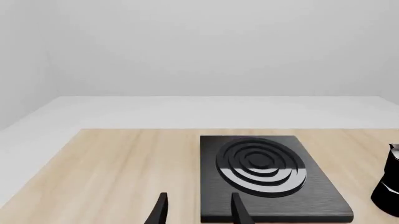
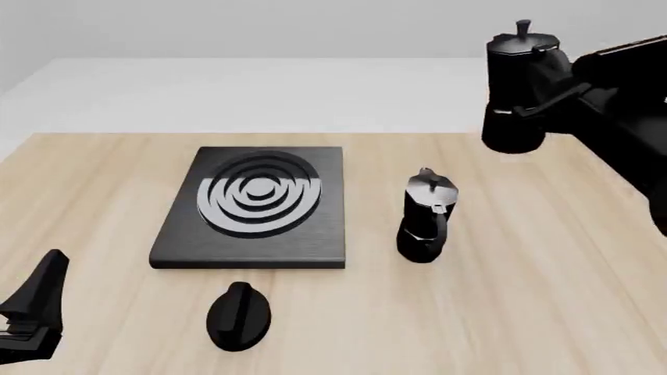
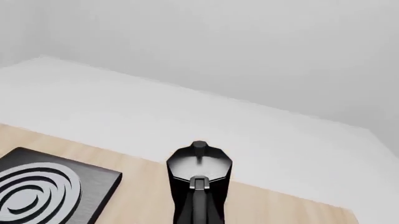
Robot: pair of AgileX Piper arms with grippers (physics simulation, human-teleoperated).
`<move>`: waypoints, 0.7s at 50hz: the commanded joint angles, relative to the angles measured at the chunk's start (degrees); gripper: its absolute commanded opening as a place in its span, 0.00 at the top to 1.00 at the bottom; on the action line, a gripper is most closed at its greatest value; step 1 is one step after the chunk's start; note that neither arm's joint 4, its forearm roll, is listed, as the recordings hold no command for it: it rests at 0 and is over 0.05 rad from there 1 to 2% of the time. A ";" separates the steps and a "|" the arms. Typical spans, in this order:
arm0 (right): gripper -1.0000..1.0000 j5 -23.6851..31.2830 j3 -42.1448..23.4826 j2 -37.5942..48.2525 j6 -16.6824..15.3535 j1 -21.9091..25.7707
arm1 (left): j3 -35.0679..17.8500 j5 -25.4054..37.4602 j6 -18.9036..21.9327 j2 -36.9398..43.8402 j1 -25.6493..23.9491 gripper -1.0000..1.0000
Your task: Put the right moka pot on the stove.
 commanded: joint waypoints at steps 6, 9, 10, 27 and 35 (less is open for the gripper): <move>1.00 -0.93 -13.46 6.13 0.10 7.42 | 0.00 0.00 0.01 -0.01 0.00 0.00; 1.00 -1.52 -14.69 7.27 1.05 8.76 | 0.00 0.00 0.01 0.00 0.00 0.00; 1.00 -1.84 -15.05 7.89 0.97 8.89 | 0.00 0.00 0.01 0.00 -0.01 0.00; 1.00 -5.71 -21.66 15.84 4.31 15.96 | 0.00 0.00 0.01 0.00 0.00 0.00; 1.00 -7.97 -23.54 19.37 5.45 18.80 | 0.00 0.00 0.01 0.00 0.00 0.00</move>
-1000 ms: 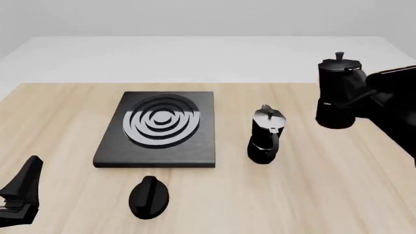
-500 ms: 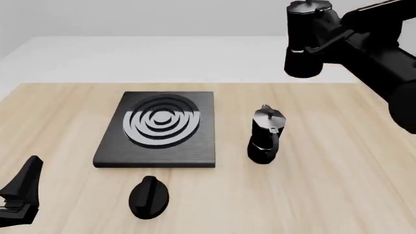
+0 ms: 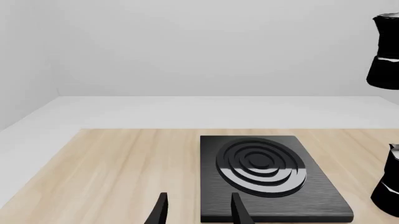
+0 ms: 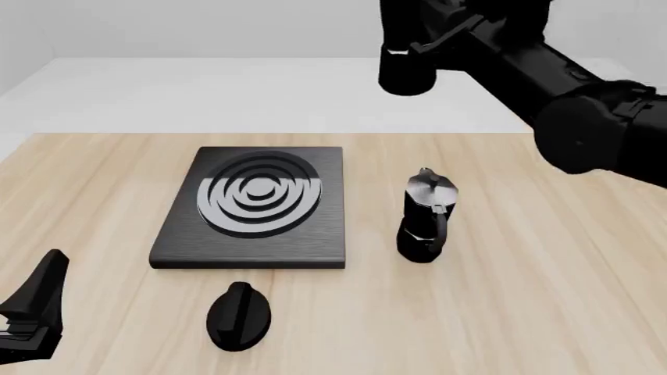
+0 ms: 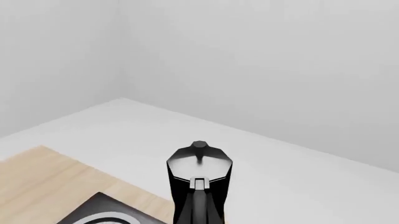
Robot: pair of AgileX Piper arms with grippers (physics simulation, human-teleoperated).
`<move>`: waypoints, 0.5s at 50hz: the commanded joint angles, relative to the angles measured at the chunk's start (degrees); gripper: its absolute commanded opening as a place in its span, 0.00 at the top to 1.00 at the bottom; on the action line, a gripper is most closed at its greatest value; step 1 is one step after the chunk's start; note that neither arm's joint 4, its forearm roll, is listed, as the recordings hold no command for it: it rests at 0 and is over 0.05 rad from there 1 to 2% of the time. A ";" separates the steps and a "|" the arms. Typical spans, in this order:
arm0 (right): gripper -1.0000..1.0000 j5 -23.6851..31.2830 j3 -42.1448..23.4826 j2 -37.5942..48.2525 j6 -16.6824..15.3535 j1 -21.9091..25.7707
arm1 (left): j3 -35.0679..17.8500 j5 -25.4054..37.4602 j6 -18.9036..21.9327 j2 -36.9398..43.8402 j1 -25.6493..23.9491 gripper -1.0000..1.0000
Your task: Put the right moka pot on the stove.
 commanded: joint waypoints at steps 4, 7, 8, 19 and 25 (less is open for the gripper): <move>1.00 -3.43 -6.07 5.81 1.86 3.97 | 0.00 0.00 0.00 -0.01 -0.01 0.00; 1.00 -3.57 -7.18 7.25 2.22 4.35 | 0.00 0.00 0.00 -0.02 0.00 0.00; 1.00 -4.04 -7.90 8.49 3.26 4.44 | 0.00 0.00 0.00 -0.01 0.01 0.00; 1.00 -4.47 -11.77 14.06 4.38 7.13 | 0.00 0.00 0.01 0.00 0.00 0.00; 1.00 -5.15 -12.86 16.18 4.73 8.03 | 0.00 0.00 0.00 -0.01 0.00 0.00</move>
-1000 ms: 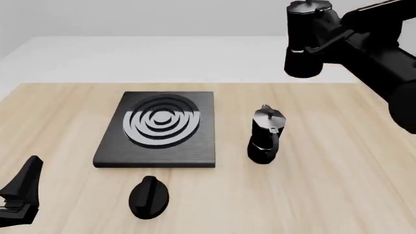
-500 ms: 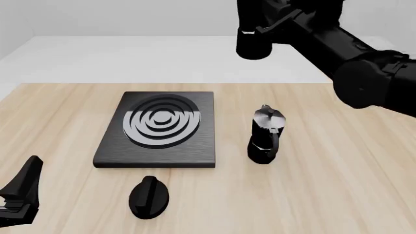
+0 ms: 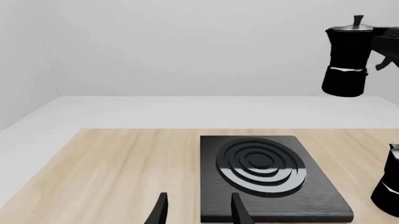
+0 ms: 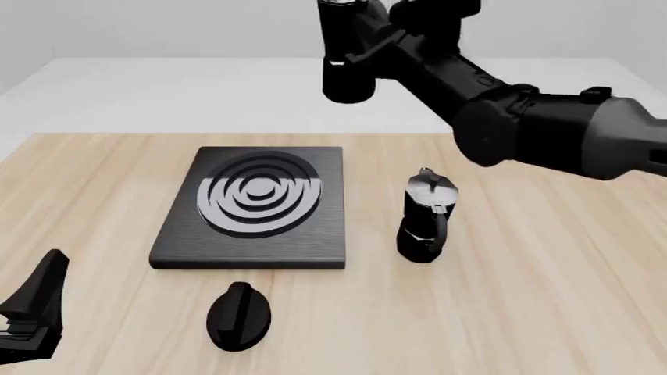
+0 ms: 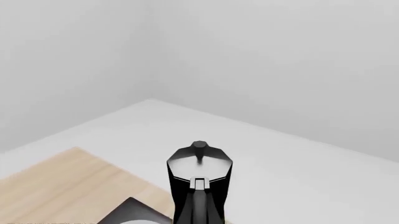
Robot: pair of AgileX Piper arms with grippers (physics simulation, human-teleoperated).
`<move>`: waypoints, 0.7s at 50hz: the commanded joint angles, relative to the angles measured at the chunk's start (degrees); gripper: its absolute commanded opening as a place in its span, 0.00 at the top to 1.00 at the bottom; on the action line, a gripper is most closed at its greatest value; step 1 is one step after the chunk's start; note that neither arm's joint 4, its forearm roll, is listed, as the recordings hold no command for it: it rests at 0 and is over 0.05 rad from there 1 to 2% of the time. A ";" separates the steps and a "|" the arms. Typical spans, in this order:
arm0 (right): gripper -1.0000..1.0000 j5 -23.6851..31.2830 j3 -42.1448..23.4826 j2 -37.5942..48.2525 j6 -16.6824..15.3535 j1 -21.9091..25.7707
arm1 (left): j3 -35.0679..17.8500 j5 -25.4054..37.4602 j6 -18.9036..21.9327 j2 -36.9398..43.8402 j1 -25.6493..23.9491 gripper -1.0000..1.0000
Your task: Put the right moka pot on the stove.
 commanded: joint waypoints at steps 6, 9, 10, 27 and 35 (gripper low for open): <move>1.00 -2.22 -6.39 6.09 1.88 2.28 | 0.00 0.00 0.01 -0.01 0.01 0.00; 1.00 -2.28 -8.19 7.87 1.95 2.68 | 0.00 0.00 0.00 0.01 -0.01 0.00; 1.00 -2.14 -9.08 8.74 1.81 2.90 | 0.00 0.00 -0.01 0.01 0.00 0.00; 1.00 -0.69 -19.96 18.52 1.29 4.71 | 0.00 0.00 0.00 0.01 -0.01 0.00; 1.00 0.76 -26.35 25.16 2.06 4.75 | 0.00 0.00 0.02 -0.02 -0.01 0.00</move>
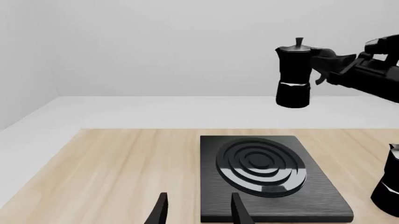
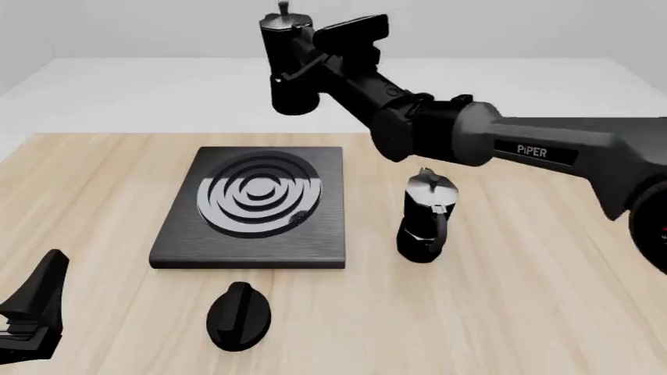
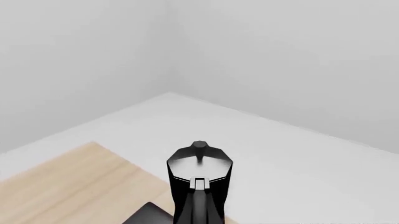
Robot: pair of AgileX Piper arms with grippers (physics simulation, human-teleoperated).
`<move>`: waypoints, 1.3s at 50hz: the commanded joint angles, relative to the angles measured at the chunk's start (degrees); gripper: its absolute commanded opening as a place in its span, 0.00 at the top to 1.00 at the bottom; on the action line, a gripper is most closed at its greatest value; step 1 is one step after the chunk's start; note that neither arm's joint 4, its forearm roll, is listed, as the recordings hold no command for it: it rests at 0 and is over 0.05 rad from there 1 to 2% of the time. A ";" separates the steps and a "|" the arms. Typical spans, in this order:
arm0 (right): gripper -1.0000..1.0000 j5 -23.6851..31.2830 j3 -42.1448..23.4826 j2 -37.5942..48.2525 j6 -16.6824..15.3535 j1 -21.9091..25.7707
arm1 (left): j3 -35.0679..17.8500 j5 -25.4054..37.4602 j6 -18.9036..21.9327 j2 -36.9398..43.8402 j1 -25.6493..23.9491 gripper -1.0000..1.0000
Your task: Put the right moka pot on the stove.
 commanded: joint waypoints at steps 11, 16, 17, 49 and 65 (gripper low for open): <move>1.00 -0.38 -12.96 11.24 3.91 -1.00 | 0.00 0.00 0.00 0.02 -0.01 0.00; 1.00 -0.01 -15.96 13.63 4.94 -1.25 | 0.00 0.00 0.00 0.01 0.00 0.00; 1.00 0.12 -16.23 13.75 4.83 -1.04 | 0.00 0.00 0.01 0.00 -0.01 0.00; 1.00 -0.94 -17.04 17.63 6.61 0.72 | -0.02 -0.16 0.00 0.05 -0.20 0.00; 1.00 -2.18 -14.88 17.06 7.50 1.92 | -0.15 0.31 0.04 -0.38 -2.41 0.00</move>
